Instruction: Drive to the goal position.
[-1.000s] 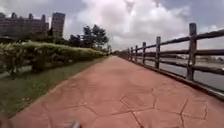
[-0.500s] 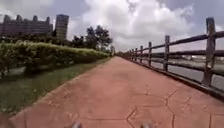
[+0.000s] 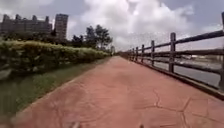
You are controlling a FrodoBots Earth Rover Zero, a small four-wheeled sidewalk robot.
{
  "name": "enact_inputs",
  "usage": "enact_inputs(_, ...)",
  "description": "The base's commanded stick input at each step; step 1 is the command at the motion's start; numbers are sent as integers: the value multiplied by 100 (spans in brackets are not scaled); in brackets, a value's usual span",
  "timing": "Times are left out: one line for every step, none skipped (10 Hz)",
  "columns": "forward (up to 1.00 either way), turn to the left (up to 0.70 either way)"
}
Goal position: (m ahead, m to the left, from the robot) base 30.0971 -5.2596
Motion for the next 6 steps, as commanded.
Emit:
enact_inputs(85, 11)
enact_inputs(85, 11)
enact_inputs(85, 11)
enact_inputs(85, -23)
enact_inputs(85, -23)
enact_inputs(85, -23)
